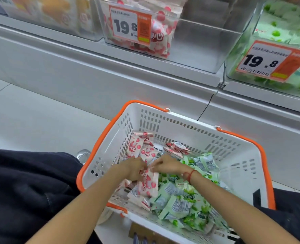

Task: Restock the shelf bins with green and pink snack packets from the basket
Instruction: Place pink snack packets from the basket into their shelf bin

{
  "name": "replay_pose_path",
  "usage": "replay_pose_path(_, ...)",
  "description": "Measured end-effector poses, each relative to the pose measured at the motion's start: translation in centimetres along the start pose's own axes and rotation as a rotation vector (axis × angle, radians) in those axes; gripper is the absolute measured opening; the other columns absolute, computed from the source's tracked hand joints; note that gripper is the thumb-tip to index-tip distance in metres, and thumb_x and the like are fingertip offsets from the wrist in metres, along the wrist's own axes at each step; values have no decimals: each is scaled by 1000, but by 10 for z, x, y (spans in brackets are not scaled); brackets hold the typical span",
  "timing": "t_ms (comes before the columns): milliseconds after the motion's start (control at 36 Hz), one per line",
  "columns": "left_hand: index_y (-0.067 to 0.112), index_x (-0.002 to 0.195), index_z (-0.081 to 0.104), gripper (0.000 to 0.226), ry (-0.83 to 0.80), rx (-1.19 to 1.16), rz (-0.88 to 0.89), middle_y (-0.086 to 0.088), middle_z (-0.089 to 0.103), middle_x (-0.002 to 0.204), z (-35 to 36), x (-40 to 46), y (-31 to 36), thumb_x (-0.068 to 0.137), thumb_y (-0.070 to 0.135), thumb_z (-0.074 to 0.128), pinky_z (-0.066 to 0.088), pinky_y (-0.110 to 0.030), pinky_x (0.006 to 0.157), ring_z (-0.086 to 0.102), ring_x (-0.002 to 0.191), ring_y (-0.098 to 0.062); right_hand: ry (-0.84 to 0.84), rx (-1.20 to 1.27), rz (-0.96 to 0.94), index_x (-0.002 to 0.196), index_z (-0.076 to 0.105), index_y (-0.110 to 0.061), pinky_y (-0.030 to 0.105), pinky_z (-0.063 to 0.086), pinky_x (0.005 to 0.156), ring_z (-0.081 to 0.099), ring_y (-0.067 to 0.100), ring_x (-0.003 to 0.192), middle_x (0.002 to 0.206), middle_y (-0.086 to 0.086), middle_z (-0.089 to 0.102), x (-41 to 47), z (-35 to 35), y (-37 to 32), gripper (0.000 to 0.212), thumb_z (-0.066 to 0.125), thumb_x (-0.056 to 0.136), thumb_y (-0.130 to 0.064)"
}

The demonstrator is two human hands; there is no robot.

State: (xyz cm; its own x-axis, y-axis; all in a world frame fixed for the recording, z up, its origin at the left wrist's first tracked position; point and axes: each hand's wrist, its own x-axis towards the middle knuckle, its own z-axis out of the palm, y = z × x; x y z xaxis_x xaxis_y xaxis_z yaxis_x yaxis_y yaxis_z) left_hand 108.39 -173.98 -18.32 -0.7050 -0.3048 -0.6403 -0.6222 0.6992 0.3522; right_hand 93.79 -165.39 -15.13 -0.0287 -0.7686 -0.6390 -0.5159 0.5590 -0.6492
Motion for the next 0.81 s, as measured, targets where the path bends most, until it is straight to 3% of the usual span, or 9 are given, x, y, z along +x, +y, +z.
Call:
replay_pose_path(83,17,128,48,46,71,-232,17,-7,57,126,-17,-3,-1,90,38,62,44,-35,96,55,111,-24,97,150,-64,102,71,-14,17,39,57,49,15,62,72,-1,64,-8,-19,-13,15,64,88,-14)
replay_pose_path(167,22,131,48,46,183,-439,99,-4,60,114,-40,-9,0,90,35,63,44,-33,96,57,109,-21,218,332,-109,97,68,-23,23,47,57,57,24,63,83,18,67,-18,-40,-29,13,69,84,-20)
replay_pose_path(278,31,95,60,17,461,-592,194,9,65,92,-75,-22,10,85,44,64,50,-46,92,63,90,-12,379,393,-141,113,57,-20,22,56,61,68,13,77,97,1,67,-34,-68,-60,34,68,84,-36)
replay_pose_path(389,23,103,67,43,736,-672,247,10,69,96,-108,-38,26,78,58,60,51,-45,88,66,92,-11,526,321,-285,108,60,-24,22,51,83,63,10,101,113,-5,64,-55,-91,-88,37,70,79,-45)
replay_pose_path(472,28,102,65,37,887,-689,249,10,70,94,-133,-48,35,82,59,59,51,-43,88,66,90,-7,571,332,-411,103,66,-21,13,51,73,65,5,89,102,-6,69,-76,-112,-109,26,73,81,-33)
replay_pose_path(611,33,100,63,46,1094,-722,264,12,70,93,-179,-69,46,77,72,53,50,-43,88,66,94,-8,765,250,-562,107,66,-15,27,56,82,68,13,90,98,1,72,-91,-137,-137,25,71,82,-10)
replay_pose_path(667,34,99,62,40,1156,-637,275,17,68,94,-201,-80,50,80,68,54,49,-33,88,63,95,-1,839,198,-632,101,66,-23,28,55,82,69,8,87,94,-6,73,-94,-148,-149,22,71,83,-12)
replay_pose_path(750,28,107,61,25,1221,-589,377,15,65,99,-243,-97,57,88,45,62,45,-19,84,58,97,2,950,134,-748,96,66,-26,23,55,79,68,3,83,89,-11,72,-100,-170,-172,21,73,81,-13)
replay_pose_path(806,24,121,55,36,1228,-651,482,13,62,110,-274,-109,62,87,27,67,42,-9,82,56,100,5,1005,121,-816,96,66,-24,22,55,78,69,2,82,89,-10,72,-103,-187,-190,21,73,81,-11)
